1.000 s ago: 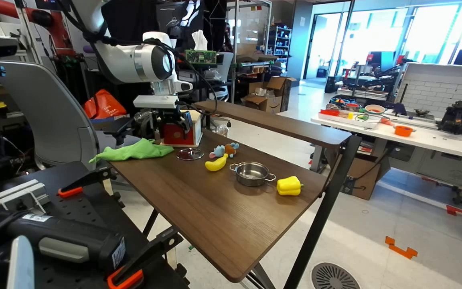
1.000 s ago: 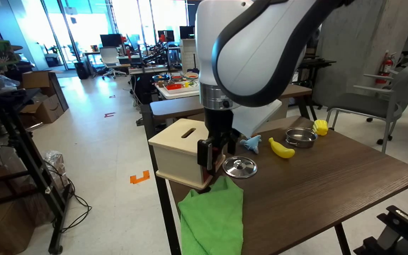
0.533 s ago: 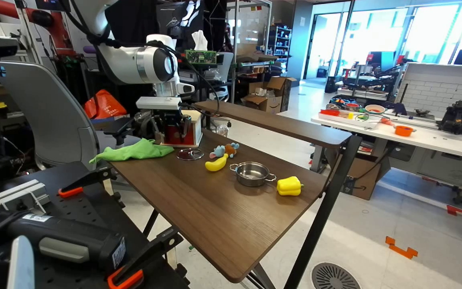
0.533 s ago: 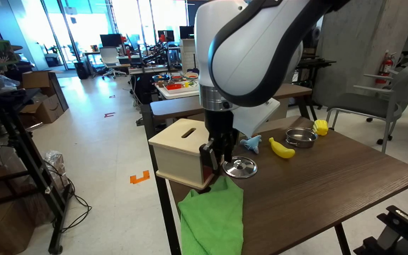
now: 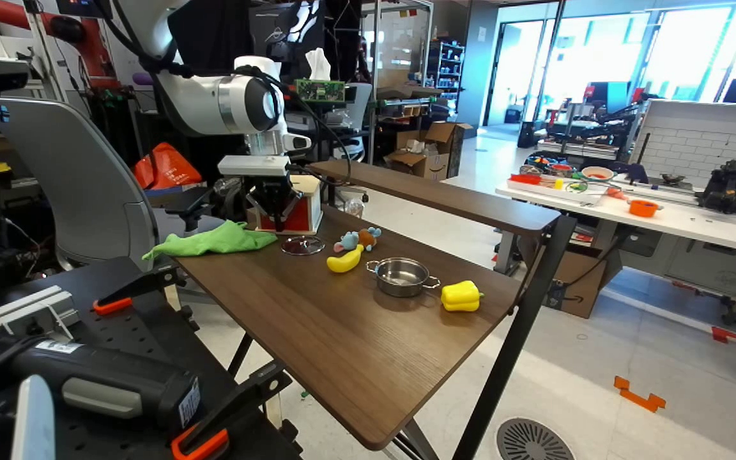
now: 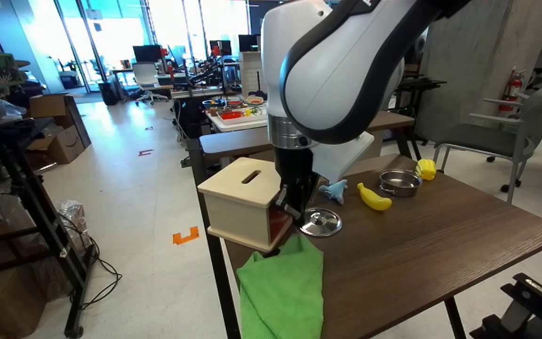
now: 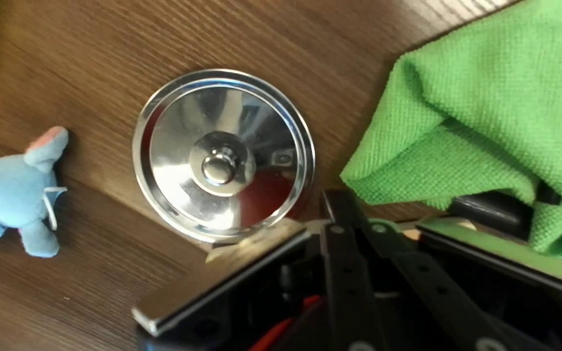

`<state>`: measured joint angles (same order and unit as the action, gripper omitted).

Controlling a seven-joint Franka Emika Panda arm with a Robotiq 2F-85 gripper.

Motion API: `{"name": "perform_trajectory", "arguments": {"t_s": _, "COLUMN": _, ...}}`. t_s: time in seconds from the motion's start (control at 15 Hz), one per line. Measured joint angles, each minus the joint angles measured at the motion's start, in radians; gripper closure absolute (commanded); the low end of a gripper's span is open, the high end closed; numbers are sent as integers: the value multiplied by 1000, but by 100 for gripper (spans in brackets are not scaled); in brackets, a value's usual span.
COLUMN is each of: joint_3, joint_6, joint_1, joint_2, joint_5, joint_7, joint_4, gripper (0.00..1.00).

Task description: Open the drawer

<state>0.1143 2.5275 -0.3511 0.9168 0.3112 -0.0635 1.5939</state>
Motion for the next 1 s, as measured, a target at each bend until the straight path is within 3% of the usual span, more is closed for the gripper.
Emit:
{"name": "perform_trajectory", "arguments": {"t_s": 0.13, "joint_3": -6, "joint_6": 0, "joint_1": 0, "joint_2": -1, "joint_5": 0, "joint_7": 0, "joint_4": 4, "gripper": 66}}
{"name": "perform_trajectory", "arguments": {"t_s": 0.73, "joint_3": -11, "joint_6": 26, "joint_1": -2, "joint_2": -81, "joint_5": 58, "joint_7": 86, "joint_4": 120, "gripper": 2}}
{"name": "perform_trajectory", "arguments": {"t_s": 1.0, "joint_3": -13, "joint_6": 117, "joint_1": -3, "joint_2": -114, "joint_5": 94, "joint_7": 87, "joint_4": 166, "gripper": 0}}
